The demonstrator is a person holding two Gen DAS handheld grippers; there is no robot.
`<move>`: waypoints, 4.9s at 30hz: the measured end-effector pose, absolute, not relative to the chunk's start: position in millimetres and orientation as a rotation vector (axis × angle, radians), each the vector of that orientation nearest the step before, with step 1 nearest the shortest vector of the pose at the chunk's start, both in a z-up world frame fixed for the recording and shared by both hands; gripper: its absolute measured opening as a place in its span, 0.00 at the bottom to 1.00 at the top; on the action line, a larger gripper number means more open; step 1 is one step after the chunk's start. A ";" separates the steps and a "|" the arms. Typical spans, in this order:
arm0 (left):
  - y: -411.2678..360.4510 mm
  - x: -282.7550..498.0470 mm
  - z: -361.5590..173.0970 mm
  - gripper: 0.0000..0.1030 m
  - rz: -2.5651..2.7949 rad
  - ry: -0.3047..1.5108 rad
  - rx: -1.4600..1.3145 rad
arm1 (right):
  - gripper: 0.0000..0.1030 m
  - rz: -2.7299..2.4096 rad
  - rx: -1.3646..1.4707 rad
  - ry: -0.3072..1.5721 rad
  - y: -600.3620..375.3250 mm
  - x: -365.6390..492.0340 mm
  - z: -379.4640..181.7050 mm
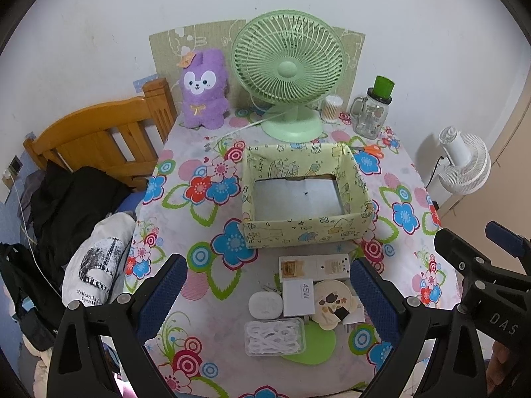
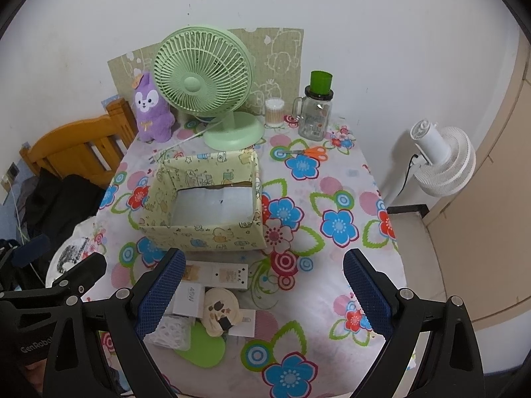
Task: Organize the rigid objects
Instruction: 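Move the left tool down to the square white charger and close on it, then lift the square white charger with the left tool while the right tool reaches toward the MINGYI charger, then close the right tool on the MINGYI charger while the left tool holds its charger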
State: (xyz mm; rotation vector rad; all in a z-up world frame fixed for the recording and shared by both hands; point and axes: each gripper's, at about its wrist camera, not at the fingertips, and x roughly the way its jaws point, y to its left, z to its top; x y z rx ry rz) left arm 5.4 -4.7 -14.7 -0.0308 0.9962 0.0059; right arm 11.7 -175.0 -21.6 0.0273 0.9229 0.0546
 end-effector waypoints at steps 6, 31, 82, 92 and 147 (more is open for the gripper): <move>-4.0 13.2 -26.9 0.97 -0.005 1.017 -0.047 | 0.95 0.072 0.050 0.952 -177.9 21.1 -34.3; -5.2 38.1 -132.5 0.96 -0.027 1.224 -0.070 | 0.95 0.104 0.022 1.062 -166.5 55.1 -120.3; -38.1 47.7 -177.3 0.47 -0.077 1.313 -0.020 | 0.95 0.156 0.045 1.199 -170.3 70.8 -190.9; -19.0 35.6 -161.2 0.47 -0.046 1.291 -0.006 | 0.95 0.198 0.029 1.194 -150.8 67.5 -183.4; -1.3 58.4 -184.5 0.48 -0.180 1.331 0.067 | 0.16 0.178 0.046 1.278 -118.1 70.0 -201.6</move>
